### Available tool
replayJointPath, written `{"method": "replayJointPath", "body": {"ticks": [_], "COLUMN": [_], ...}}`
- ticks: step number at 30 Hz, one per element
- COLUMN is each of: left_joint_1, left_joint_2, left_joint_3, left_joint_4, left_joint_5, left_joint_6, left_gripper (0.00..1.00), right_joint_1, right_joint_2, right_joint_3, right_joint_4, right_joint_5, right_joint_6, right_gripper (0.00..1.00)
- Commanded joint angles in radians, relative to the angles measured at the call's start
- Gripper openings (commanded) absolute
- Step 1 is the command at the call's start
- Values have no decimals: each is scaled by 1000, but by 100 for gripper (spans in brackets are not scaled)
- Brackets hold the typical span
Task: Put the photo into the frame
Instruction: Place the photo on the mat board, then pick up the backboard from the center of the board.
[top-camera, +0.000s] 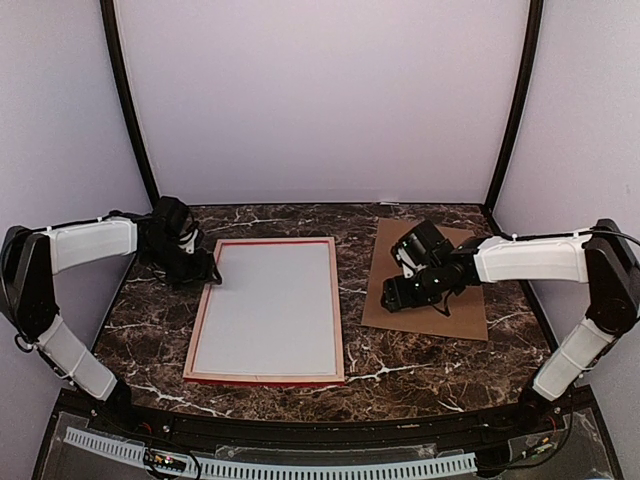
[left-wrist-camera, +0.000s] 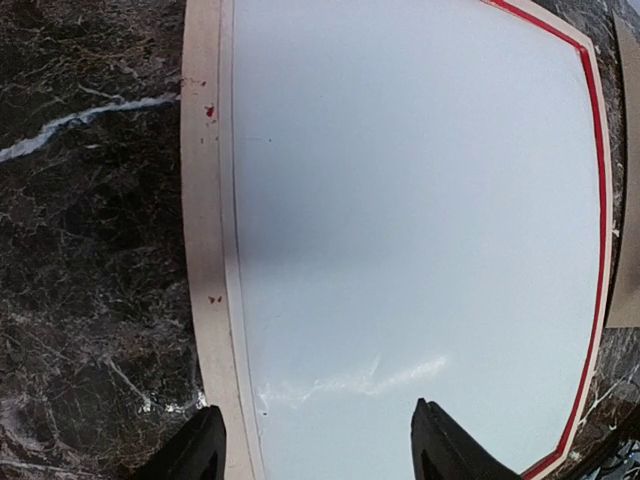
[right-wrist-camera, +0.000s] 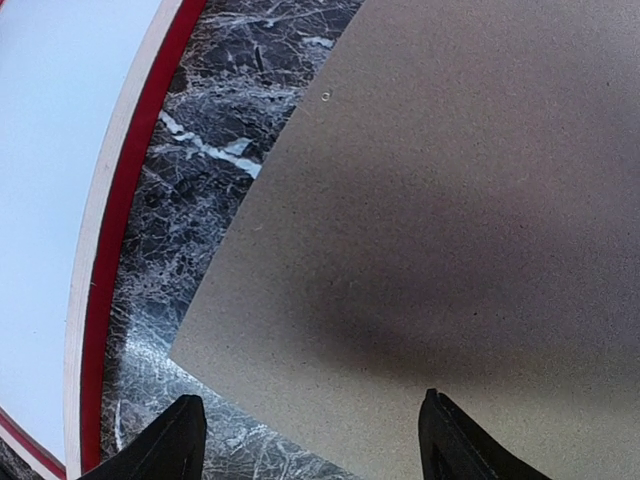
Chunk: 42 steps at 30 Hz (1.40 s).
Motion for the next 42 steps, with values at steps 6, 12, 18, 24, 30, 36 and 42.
{"method": "replayJointPath", "body": {"ticks": [6,12,18,24,30,36,42], "left_joint_1": [4,-26,-109,-221,-329,-435,-495], "left_joint_2": [-29,-66,-47,23,139,284,445], "left_joint_3": [61,75,134,222,334,503,662], "left_joint_4": [-37,-5,14,44,69,72,79], "left_joint_5": [-125,-124,-130,-116,-87,-57,-9], "left_joint_6": [63,65,52,33,22,20,14], "left_gripper": [74,84,91,98,99,99,99], "right_joint_1": [-53,-105,-189,-319,-497,-667,-768], "right_joint_2": [-43,-81,-137,-203,-260,-278,-258], "right_joint_3": [-58,-91,-126,-176,-240,-291,-324], "right_joint_4": [50,52,47,45,64,107,166], "right_joint_5": [14,27,35,31,-24,-122,-164], "right_joint_6": [12,8,-16,-43,-56,-40,-16], "right_gripper": [79,85,93,99,99,99,98]}}
